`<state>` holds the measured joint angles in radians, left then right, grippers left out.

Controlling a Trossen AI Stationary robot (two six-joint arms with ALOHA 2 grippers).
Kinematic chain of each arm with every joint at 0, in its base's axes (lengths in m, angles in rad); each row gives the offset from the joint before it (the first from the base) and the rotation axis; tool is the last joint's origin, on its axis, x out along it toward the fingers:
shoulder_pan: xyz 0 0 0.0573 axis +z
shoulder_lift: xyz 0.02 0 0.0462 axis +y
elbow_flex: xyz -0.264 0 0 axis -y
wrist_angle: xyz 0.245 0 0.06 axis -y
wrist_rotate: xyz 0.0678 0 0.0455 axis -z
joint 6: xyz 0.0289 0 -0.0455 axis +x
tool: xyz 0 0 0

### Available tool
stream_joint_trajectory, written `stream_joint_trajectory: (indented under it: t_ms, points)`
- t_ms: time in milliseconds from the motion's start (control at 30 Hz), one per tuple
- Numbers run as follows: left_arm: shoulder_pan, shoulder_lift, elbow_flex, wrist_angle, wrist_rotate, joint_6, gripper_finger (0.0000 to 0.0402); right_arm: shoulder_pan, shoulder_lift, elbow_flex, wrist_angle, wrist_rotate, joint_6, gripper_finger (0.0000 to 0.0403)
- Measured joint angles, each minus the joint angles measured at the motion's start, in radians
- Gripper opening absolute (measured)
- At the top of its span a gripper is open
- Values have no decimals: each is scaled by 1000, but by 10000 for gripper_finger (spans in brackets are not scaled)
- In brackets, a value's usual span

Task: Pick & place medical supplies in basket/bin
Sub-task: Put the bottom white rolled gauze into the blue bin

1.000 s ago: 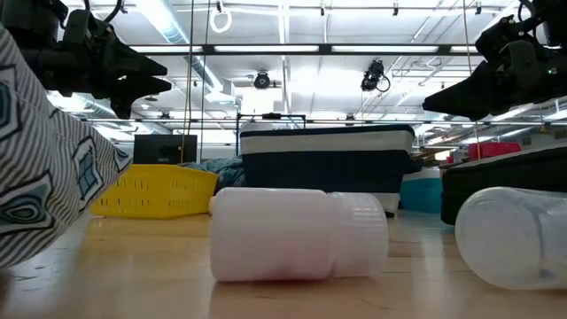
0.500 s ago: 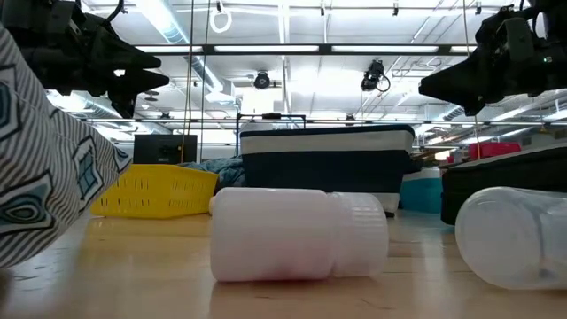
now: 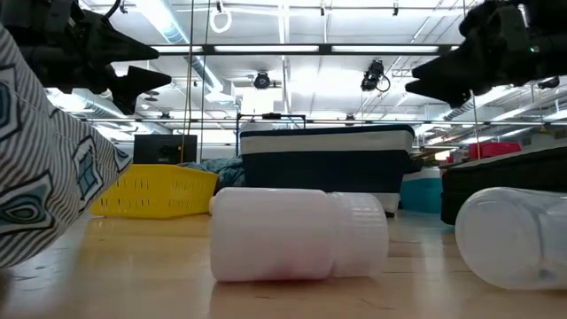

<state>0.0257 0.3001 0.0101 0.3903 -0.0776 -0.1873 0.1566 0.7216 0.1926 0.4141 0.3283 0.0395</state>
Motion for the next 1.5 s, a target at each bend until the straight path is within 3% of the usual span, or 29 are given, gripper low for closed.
stream_joint_trajectory:
  t_ms: [233, 533, 967, 1500]
  points:
    - [0, 73, 0, 83, 3, 22, 273, 0, 225, 166, -81, -11, -90, 222]
    - [0, 214, 40, 137, 56, 45, 273, 0, 507, 332, -98, -100, -138, 222]
    - [-27, 402, 104, 138, 104, 87, 271, 13, 743, 509, -138, -158, -190, 221]
    - [-112, 627, 225, 136, -74, 188, 260, 44, 956, 677, -264, -214, -151, 221]
